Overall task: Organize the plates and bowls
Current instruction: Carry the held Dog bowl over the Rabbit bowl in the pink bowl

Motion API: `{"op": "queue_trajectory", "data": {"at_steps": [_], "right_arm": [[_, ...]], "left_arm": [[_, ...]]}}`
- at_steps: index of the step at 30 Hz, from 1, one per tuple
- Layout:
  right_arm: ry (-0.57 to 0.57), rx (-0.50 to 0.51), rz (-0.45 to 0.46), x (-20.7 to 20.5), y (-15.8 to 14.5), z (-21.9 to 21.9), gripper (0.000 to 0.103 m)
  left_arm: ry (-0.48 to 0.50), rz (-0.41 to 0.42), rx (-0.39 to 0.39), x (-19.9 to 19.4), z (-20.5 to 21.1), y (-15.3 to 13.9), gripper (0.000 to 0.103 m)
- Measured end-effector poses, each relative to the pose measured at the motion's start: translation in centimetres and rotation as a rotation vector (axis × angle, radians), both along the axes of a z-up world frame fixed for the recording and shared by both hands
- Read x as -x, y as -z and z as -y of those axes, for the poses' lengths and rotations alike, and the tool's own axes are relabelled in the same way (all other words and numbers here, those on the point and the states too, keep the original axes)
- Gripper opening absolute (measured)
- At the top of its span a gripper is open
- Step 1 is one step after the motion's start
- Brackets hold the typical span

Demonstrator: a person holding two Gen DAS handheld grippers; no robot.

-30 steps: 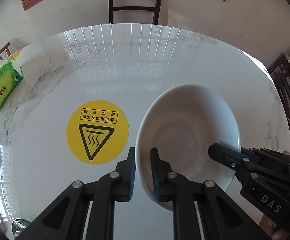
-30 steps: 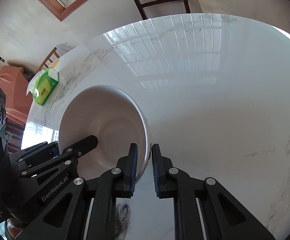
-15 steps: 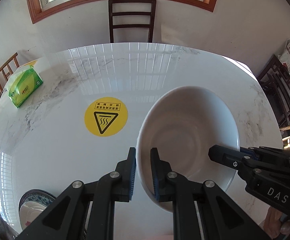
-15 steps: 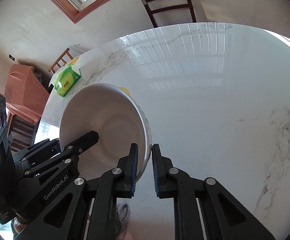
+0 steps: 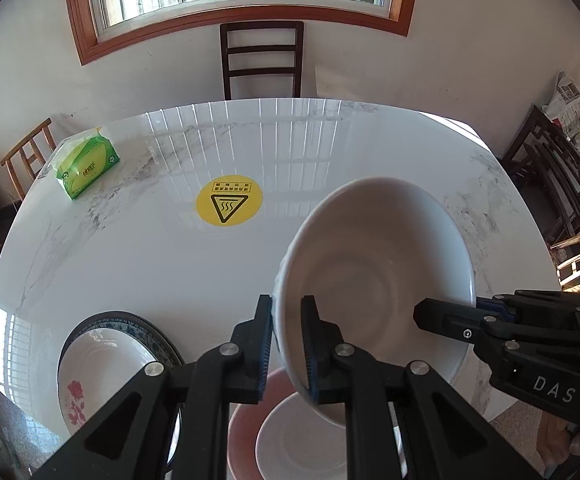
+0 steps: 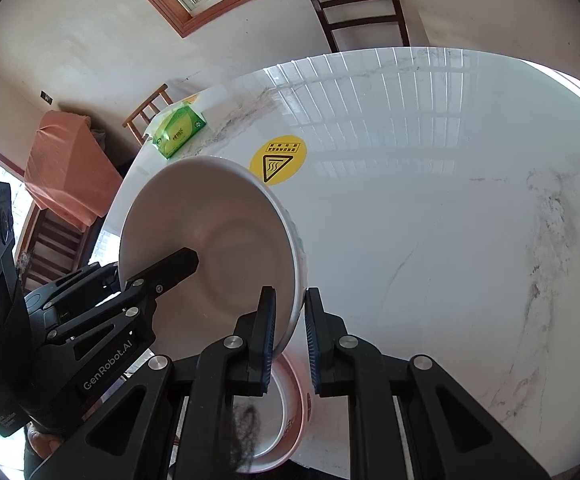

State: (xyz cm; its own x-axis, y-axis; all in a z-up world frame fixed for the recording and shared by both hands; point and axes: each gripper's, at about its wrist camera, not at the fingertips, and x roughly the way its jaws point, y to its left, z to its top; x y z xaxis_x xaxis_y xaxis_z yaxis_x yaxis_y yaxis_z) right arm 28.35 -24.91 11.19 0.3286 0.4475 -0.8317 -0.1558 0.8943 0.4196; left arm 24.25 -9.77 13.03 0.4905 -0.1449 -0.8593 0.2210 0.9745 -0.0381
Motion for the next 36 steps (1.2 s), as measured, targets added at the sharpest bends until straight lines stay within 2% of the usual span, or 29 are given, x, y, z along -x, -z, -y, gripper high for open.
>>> {"op": "queue_trajectory", "data": {"at_steps": [7,15,36], "right_arm": [[-0.01,0.002,0.004,3.7,-0.6,-0.5,0.014],[-0.03,0.012,-0.011,5.8,-0.1,-1.1,0.014],[-0.05,0.061,-0.049,8.4,1.4,-2.5,0.014]], "left_arm": [[0.006,0.007,0.007,3.5,-0.8,-0.4,0.015],[0.006,0.026,0.001,6.4,-1.5,-0.2,0.015],[0.01,-0.042,0.001,8.5,-2.2,2.5,0.015]]}}
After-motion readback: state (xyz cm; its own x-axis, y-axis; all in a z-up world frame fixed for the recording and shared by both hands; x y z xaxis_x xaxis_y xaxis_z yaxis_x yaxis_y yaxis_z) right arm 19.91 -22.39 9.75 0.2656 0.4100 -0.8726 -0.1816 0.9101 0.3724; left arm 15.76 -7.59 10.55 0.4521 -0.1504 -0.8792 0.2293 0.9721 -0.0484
